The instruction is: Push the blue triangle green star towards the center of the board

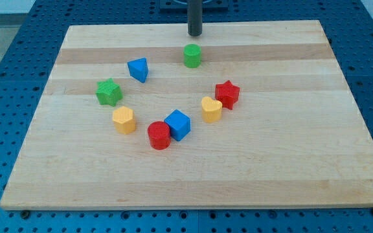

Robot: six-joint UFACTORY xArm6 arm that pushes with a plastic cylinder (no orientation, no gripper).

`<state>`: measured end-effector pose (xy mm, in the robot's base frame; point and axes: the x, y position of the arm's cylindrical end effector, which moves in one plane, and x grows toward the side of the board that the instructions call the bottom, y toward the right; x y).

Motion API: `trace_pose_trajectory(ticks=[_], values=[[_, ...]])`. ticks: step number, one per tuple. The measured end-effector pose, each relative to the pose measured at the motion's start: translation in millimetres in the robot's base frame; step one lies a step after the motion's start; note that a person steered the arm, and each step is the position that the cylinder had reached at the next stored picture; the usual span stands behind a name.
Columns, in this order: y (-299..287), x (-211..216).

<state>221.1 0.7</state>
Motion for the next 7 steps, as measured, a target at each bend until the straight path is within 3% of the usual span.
trace_pose_trajectory(ticks=[5,7], values=[[-31.6,32.7],[-113.0,60.3]])
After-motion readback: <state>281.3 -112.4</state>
